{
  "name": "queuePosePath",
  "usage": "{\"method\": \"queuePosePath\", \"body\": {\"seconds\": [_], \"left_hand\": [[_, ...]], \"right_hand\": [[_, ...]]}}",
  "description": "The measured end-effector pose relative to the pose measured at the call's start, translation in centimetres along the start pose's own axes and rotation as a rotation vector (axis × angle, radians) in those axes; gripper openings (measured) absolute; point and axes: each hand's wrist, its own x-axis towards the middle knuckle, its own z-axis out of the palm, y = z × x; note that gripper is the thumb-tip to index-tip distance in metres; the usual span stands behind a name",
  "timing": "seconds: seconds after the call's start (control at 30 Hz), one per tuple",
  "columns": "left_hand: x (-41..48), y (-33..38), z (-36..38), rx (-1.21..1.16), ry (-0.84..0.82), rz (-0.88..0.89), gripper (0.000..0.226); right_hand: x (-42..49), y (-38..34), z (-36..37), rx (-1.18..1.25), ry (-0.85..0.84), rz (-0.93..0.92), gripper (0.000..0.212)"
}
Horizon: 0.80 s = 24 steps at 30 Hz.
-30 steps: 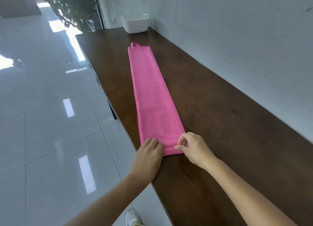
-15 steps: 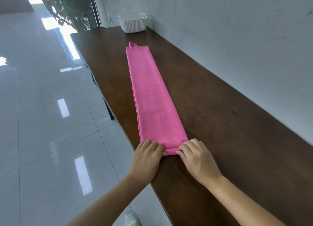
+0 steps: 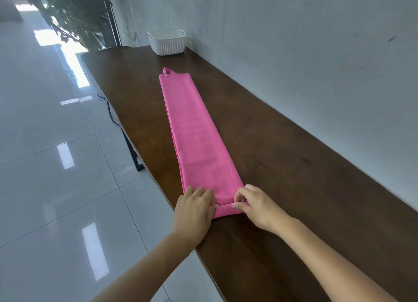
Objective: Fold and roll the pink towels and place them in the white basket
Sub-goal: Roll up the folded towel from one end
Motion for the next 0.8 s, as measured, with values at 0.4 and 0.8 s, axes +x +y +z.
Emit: {"method": "queuePosePath", "body": {"seconds": [0.4, 0.8], "left_hand": [[-0.7, -2.5, 0.2, 0.034, -0.028, 0.327, 0.017], [2.8, -2.8, -1.4, -0.366, -0.3, -0.22, 0.011]], "right_hand": [[1.2, -1.4, -1.4, 0.042, 0.016, 0.061, 0.015], [-1.0, 1.3, 1.3, -0.203, 0.358, -0.263, 0.022]]}}
